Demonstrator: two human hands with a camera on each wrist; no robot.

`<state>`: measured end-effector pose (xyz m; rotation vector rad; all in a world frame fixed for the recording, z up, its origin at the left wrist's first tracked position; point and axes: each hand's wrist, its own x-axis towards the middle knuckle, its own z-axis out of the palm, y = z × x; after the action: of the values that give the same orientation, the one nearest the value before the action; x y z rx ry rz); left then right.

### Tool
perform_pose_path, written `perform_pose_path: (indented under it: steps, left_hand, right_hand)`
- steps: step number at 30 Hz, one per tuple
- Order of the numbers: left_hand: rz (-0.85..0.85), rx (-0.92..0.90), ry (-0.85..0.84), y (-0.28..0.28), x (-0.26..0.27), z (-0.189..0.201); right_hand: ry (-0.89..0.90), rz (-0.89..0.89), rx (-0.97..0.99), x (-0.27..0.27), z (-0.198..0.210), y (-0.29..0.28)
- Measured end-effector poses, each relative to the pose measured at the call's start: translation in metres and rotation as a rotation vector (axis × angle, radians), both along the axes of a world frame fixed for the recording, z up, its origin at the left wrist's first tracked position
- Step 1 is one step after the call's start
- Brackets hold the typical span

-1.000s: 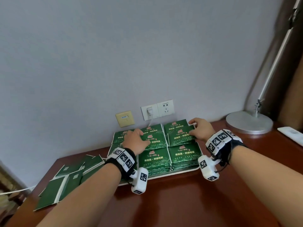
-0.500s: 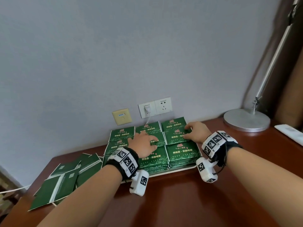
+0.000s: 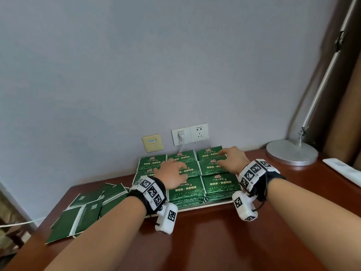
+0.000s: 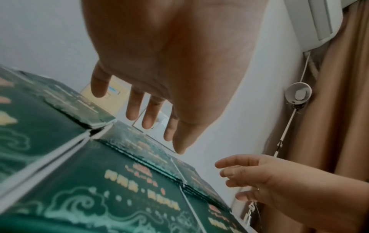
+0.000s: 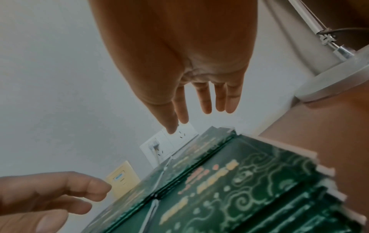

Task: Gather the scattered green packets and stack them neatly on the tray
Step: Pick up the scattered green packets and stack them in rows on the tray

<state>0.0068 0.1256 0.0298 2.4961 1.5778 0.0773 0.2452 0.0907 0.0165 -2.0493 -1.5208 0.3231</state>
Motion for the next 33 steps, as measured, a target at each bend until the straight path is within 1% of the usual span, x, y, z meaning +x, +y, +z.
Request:
perform_pose_path:
  steps: [8,11,16,24,29,33]
  left_hand:
    - [0.049,0.047,-0.079,-0.027,-0.057,0.02]
    - [0.081,0.04,-0.097,-0.034,-0.089,0.019]
    - [0.142,0.029,-0.16,-0.035,-0.158,0.01]
    - [0.349,-0.038,-0.2,-0.024,-0.286,-0.023]
    - [0.484,-0.093,-0.203,-0.012,-0.345,-0.048]
    - [0.582,-0.092,-0.229,-0.006,-0.375,-0.063]
  right_hand:
    - [-0.053,0.109,0.052,-0.065,0.035,-0.026]
    - [-0.047,0.179,0.055,-0.1,0.043,-0.029]
    - [-0.049,0.32,0.051,-0.171,0.047,-0.026]
    - [-0.143,0.506,0.002,-0.293,0.031,-0.001]
    - [-0.166,0.582,-0.05,-0.347,0.016,0.024]
    - [-0.196,0.608,-0.119,-0.376,0.002,0.043]
